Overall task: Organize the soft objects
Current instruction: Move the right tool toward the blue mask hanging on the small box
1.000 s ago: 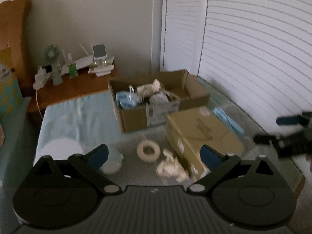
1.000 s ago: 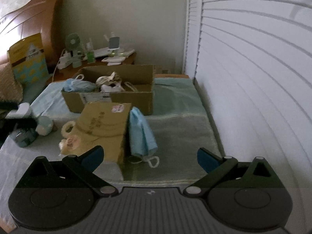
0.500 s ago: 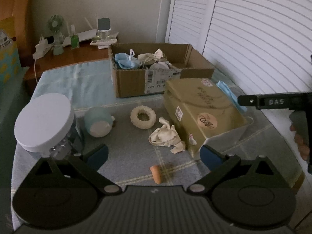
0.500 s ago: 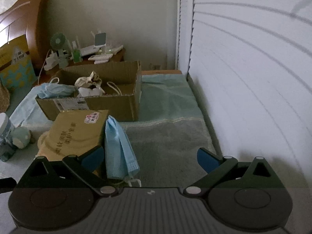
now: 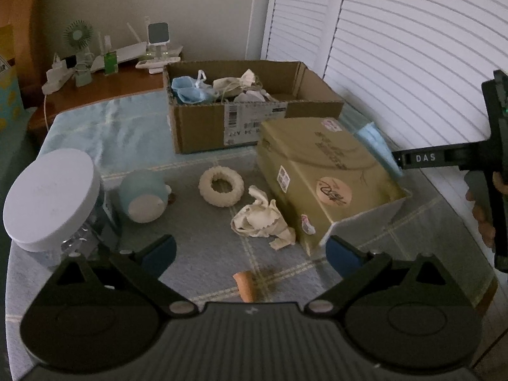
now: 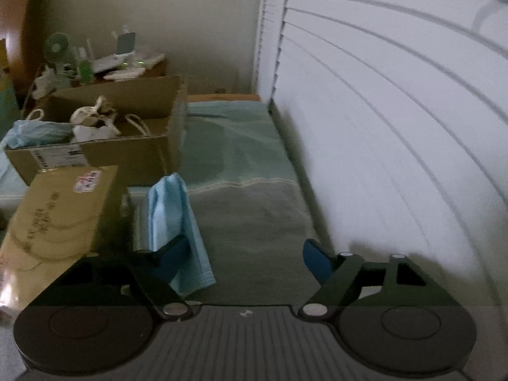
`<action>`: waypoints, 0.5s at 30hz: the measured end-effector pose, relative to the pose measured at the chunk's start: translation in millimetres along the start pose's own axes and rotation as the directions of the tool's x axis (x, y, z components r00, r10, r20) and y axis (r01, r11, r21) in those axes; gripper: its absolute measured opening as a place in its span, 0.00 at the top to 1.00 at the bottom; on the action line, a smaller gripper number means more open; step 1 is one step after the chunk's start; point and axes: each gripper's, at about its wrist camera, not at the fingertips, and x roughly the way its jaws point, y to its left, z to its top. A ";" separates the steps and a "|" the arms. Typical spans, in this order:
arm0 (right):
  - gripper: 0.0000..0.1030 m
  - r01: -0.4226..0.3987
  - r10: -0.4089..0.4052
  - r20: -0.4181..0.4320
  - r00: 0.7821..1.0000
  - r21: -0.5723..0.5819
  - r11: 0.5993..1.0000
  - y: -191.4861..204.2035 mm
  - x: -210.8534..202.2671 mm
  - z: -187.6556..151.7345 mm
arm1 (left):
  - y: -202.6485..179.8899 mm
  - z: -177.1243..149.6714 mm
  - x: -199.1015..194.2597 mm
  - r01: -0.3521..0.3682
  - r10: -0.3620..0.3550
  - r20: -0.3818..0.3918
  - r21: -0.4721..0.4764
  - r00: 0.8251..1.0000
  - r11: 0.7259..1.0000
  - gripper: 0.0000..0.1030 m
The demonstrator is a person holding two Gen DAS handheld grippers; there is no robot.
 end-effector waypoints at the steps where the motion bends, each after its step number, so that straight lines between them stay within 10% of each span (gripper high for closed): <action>1: 0.22 0.005 -0.005 -0.002 1.000 0.004 1.000 -0.8 -0.8 -0.2 | -0.4 -0.3 -0.3 0.001 -0.001 0.000 0.002 1.000 1.000 0.03; 15: 0.24 0.018 -0.020 0.080 0.997 0.018 1.000 -5.5 -43.2 -5.5 | 2.4 -14.1 6.5 -0.014 0.015 -0.029 0.032 0.999 0.999 0.03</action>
